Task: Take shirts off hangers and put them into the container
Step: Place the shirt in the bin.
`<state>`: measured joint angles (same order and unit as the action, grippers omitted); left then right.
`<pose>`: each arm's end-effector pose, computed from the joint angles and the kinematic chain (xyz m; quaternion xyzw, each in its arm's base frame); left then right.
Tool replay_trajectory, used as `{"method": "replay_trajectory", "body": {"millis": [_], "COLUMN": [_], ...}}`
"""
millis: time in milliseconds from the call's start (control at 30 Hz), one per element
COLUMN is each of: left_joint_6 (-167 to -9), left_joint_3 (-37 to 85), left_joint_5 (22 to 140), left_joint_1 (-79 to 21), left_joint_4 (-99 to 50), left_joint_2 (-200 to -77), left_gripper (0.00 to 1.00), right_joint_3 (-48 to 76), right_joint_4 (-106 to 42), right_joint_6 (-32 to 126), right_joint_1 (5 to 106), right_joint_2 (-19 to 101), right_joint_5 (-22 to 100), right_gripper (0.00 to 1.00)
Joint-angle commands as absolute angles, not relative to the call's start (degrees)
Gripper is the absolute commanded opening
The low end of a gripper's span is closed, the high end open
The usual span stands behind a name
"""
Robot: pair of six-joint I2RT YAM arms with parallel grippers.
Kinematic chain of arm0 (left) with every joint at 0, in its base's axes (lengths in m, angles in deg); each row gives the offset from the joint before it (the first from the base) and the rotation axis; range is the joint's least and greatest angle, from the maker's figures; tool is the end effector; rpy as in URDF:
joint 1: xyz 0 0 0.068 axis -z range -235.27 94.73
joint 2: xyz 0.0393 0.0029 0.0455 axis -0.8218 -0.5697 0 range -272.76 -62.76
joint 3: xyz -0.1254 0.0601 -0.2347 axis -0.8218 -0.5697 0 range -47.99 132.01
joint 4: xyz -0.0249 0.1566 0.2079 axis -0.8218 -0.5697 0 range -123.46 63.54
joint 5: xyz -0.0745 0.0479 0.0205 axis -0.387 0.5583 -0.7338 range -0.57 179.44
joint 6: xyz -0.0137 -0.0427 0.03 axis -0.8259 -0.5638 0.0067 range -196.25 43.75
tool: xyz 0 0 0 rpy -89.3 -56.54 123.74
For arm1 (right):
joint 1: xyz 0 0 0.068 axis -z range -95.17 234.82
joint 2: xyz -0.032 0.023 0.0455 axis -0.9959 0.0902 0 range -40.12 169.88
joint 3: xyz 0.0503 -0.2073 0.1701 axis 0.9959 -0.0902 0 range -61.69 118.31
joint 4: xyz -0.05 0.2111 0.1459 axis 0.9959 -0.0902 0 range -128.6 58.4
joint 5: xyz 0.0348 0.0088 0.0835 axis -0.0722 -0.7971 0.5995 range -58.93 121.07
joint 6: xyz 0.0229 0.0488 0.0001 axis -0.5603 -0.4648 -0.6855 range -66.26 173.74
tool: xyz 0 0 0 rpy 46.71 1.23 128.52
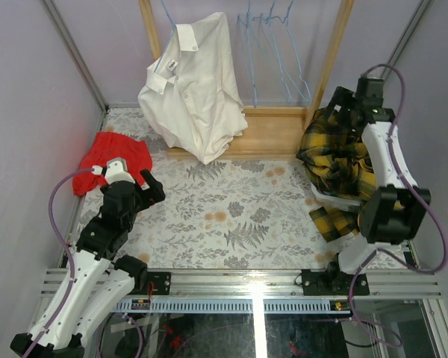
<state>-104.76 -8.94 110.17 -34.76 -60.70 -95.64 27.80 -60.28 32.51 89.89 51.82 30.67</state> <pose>0.1263 -0.0338 0.2923 -0.1512 0.8350 -0.0696 0.5245 0.3686 -0.0328 0.3703 0.1998 0.8477 0.0661 0.4869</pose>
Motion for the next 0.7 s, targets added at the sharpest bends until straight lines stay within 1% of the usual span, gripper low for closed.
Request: {"method": "replay_trajectory", "body": {"millis": [0,133,200,267,300,433,467,500,533,600,633,667], "left_joint_6": [-104.6,-104.6,-104.7,-104.8,-104.7,-104.6,-104.6,-104.5,-104.5,-104.5,-104.5,-104.5], "left_joint_3": [-9.2,-9.2,-9.2,-9.4,-9.4,-9.1,-9.1,-9.1,-9.1,-9.1,-9.1,-9.1], "left_joint_5": [110.1,110.3,110.5,110.7,110.7,110.3,110.3,110.3,110.2,110.2,110.2,110.2], "left_joint_1": [-35.0,-34.9,-35.0,-35.0,-35.0,-35.0,-35.0,-35.0,-35.0,-35.0,-35.0,-35.0], "left_joint_4": [-58.1,-58.4,-58.6,-58.4,-58.2,-58.3,-58.3,-58.3,-58.2,-58.2,-58.3,-58.3], "left_joint_2": [-95.4,-95.3,-95.2,-95.2,-95.1,-95.8,-96.0,-96.1,-96.1,-96.0,-95.9,-95.8], "left_gripper": [1.00,1.00,1.00,1.00,1.00,1.00,1.00,1.00,1.00,1.00,1.00,1.00], "right_joint_3": [37.0,43.7,43.3,40.2,39.4,35.5,34.4,33.5,33.1,30.8,30.3,30.3], "right_joint_4": [-62.9,-66.9,-65.9,-63.3,-63.2,-60.9,-59.6,-58.5,-57.7,-55.8,-55.4,-55.8], "right_joint_6": [38.7,39.7,41.1,42.3,42.5,42.1,42.0,42.0,41.5,40.6,40.3,39.9], "right_joint_1": [84.9,83.9,83.4,83.0,83.0,82.9,82.9,82.9,83.0,83.0,83.0,83.0], "right_joint_2": [60.8,69.0,70.0,69.8,69.8,66.1,64.5,62.6,60.8,56.7,54.9,52.4], "right_joint_5": [26.6,19.8,18.0,18.0,17.9,14.9,15.2,15.9,15.9,14.4,12.8,10.3], "right_gripper": [0.99,0.99,0.99,0.99,0.93,0.57,0.46,0.30,0.18,0.05,0.01,0.00]}}
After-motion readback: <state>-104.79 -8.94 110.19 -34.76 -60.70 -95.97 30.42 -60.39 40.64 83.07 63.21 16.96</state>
